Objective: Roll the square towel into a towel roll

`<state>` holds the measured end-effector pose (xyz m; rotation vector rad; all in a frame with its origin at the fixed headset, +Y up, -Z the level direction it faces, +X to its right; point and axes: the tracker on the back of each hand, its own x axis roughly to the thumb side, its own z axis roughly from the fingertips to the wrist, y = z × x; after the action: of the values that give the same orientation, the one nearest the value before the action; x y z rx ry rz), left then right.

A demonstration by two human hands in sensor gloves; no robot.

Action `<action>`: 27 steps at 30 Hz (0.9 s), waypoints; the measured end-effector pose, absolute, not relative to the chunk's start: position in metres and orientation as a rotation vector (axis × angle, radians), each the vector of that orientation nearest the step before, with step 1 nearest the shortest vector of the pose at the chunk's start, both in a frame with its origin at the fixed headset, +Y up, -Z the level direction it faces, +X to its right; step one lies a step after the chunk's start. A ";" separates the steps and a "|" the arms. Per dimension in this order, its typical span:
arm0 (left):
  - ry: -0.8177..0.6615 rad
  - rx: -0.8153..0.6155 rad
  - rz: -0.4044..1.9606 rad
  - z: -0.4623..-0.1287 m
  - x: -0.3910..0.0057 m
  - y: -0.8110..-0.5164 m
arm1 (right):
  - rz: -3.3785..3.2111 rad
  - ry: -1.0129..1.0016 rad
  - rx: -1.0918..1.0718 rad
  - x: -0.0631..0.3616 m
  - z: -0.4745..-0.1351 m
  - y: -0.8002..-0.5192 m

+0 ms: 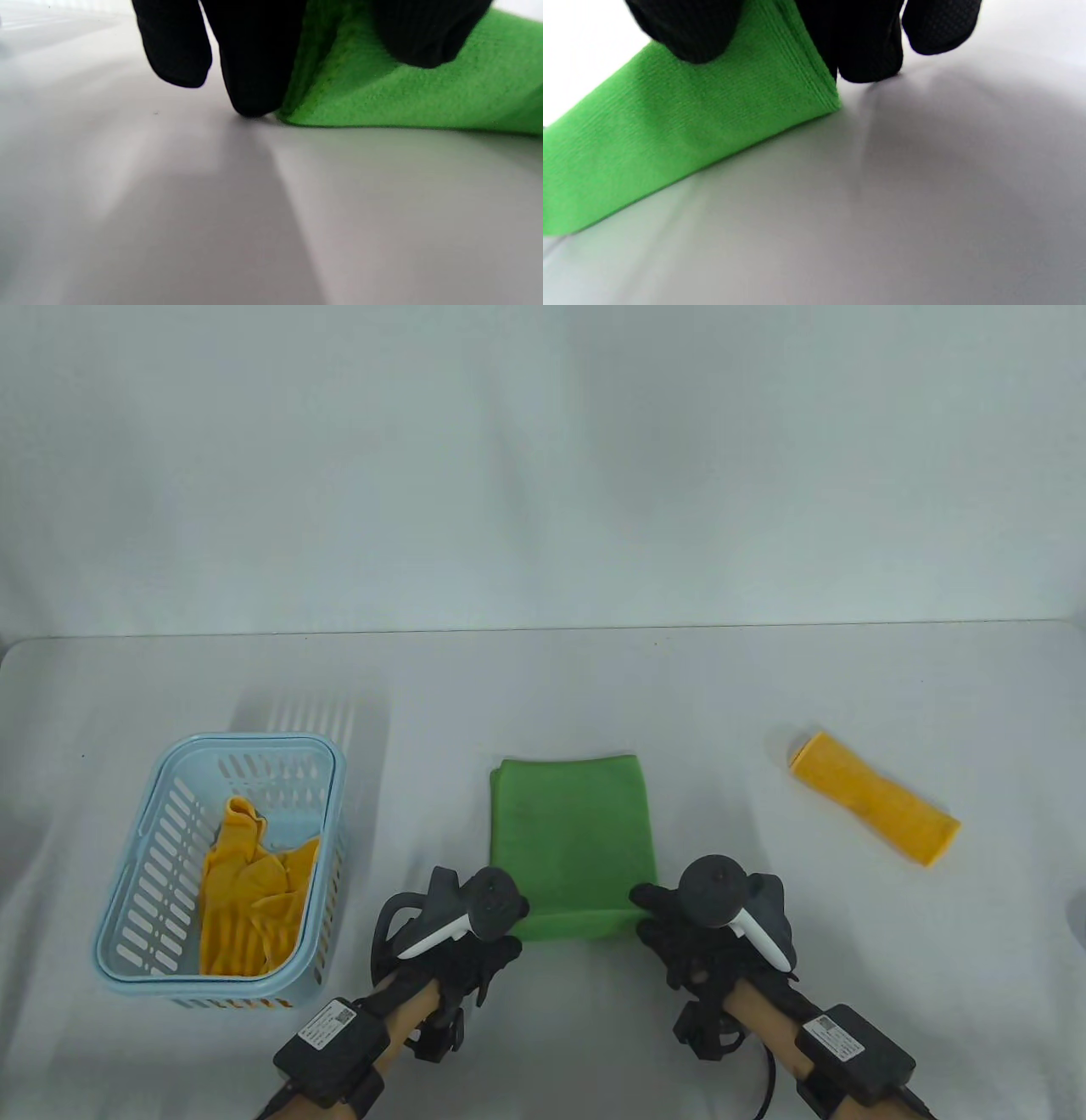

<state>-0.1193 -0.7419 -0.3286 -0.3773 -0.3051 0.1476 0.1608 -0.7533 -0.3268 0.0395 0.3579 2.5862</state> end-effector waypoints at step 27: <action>-0.175 -0.344 0.165 -0.337 -0.136 -0.744 | 2.500 0.336 -0.145 0.182 -0.331 -0.752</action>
<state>-0.1364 -0.7445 -0.3374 -0.3444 -0.1750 0.1648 0.1817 -0.7516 -0.3314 -0.1445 0.3362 2.5002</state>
